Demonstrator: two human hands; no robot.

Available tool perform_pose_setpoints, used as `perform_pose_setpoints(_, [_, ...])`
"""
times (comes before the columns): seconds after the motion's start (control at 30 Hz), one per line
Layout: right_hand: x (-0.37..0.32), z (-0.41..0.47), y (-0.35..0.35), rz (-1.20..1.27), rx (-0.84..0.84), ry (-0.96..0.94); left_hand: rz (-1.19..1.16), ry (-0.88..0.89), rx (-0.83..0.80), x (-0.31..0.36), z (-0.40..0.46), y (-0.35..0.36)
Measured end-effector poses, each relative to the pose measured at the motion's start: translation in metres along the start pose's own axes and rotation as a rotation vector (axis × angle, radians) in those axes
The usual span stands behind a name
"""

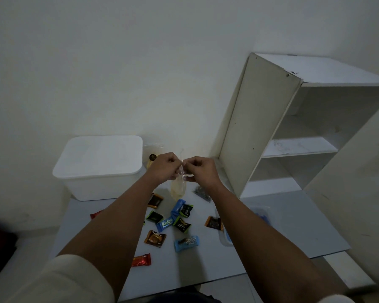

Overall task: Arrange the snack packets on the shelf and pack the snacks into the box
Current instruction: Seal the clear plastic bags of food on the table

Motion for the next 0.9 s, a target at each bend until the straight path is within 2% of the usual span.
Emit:
perform_pose_setpoints(0.1, [0.008,0.000,0.005,0.015,-0.058,0.073,-0.008,-0.015,0.027,-0.004,0.005,-0.002])
perform_pose_setpoints(0.23, [0.032,-0.003,0.009,-0.101,-0.175,0.188,-0.181,-0.053,0.098,-0.007,0.010,-0.011])
perform_pose_setpoints(0.4, [0.034,0.013,-0.009,-0.280,-0.164,0.108,-0.308,-0.137,0.127,-0.027,0.029,-0.010])
perform_pose_setpoints(0.5, [0.031,0.032,-0.023,-0.369,-0.223,0.080,-0.235,-0.116,0.230,-0.031,0.049,-0.017])
perform_pose_setpoints(0.63, [0.031,0.065,-0.034,-0.391,-0.363,0.111,-0.072,-0.066,0.232,-0.032,0.082,-0.019])
perform_pose_setpoints(0.7, [0.035,0.087,-0.043,-0.354,-0.353,0.132,-0.042,-0.037,0.271,-0.034,0.102,-0.025])
perform_pose_setpoints(0.8, [0.055,0.119,-0.058,-0.190,-0.197,0.192,-0.095,-0.028,0.268,-0.035,0.133,-0.026])
perform_pose_setpoints(0.9, [0.095,0.140,-0.060,-0.171,-0.142,0.274,-0.203,-0.101,0.234,-0.045,0.171,-0.018])
Point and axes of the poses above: each hand's wrist, its own z-axis towards the middle knuckle, its own y-axis out of the palm, x = y × z, the point moved 9 cm from there along z, towards the middle knuckle, and after that the axes turned 13 degrees about -y, right-handed, at the moved point
